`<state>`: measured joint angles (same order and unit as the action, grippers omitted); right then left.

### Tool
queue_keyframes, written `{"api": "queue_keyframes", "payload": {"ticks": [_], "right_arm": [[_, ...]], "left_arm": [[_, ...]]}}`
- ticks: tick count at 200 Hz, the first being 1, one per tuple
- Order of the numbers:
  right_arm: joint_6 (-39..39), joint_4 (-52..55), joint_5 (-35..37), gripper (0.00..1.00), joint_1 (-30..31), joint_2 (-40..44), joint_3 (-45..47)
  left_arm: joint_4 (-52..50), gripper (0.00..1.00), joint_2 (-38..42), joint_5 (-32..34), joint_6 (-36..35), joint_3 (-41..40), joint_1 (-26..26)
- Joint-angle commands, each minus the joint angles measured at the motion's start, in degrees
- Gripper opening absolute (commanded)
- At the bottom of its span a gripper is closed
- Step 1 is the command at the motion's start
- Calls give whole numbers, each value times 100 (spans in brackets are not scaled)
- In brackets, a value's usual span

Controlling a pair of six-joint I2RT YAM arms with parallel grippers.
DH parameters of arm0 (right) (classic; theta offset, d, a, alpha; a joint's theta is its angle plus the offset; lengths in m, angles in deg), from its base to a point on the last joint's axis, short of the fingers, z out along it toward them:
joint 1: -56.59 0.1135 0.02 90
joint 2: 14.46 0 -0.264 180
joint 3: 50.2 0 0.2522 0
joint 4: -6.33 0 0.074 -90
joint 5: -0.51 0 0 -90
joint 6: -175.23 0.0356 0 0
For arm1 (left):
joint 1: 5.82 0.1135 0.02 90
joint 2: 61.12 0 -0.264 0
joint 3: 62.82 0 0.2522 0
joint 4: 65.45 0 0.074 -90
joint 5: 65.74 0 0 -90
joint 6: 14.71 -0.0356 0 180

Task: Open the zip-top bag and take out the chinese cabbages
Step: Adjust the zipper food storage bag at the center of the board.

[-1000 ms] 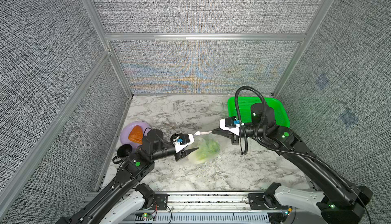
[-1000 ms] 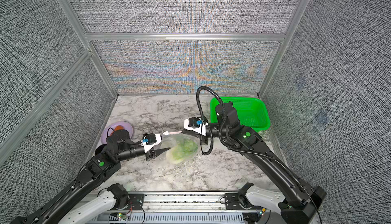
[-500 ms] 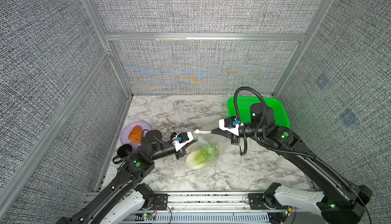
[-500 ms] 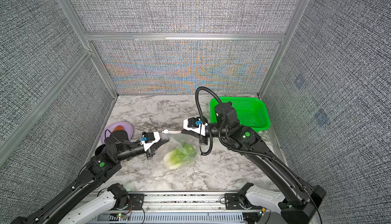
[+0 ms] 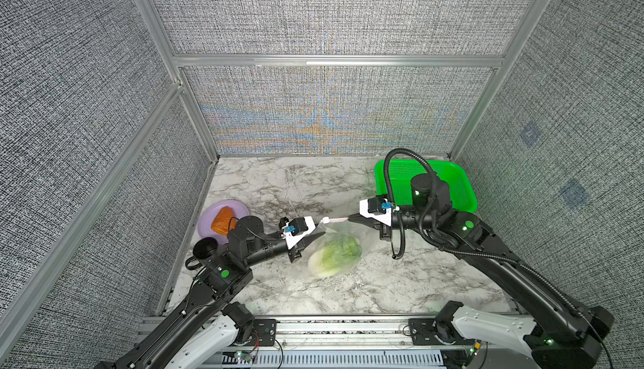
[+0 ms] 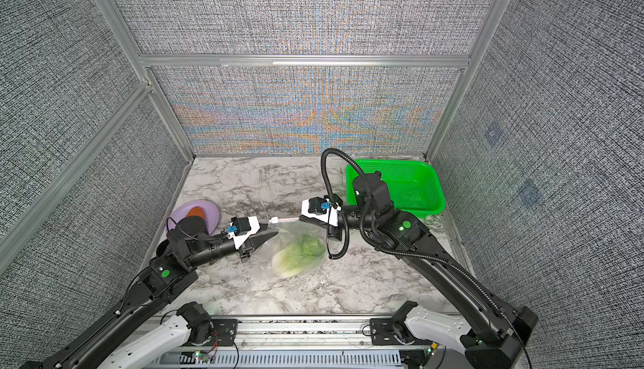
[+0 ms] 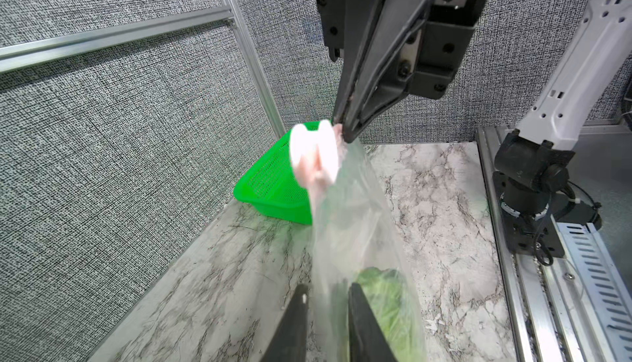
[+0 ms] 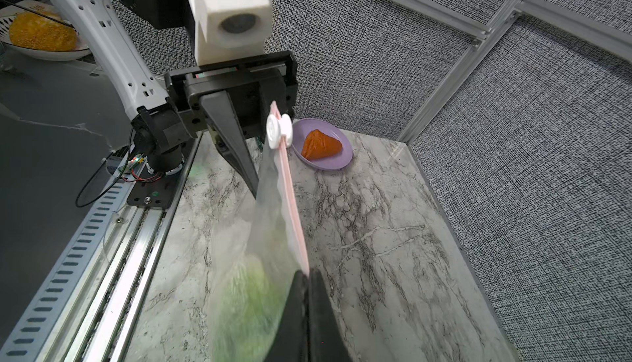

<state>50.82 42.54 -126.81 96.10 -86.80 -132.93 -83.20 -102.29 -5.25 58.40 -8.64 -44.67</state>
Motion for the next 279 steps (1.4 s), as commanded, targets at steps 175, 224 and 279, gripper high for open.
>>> {"api": "queue_keyframes", "payload": {"ticks": [175, 224, 279], "right_arm": [[-109, -277, 243, 44, 59, -53, 112], [-65, -504, 136, 65, 114, -52, -156], [-133, -132, -467, 63, 253, -508, -803]], "left_arm": [[243, 0, -139, -189, 48, 289, -2], [171, 0, -111, -202, 19, 301, -1], [85, 0, -111, -214, 10, 305, 0]]}}
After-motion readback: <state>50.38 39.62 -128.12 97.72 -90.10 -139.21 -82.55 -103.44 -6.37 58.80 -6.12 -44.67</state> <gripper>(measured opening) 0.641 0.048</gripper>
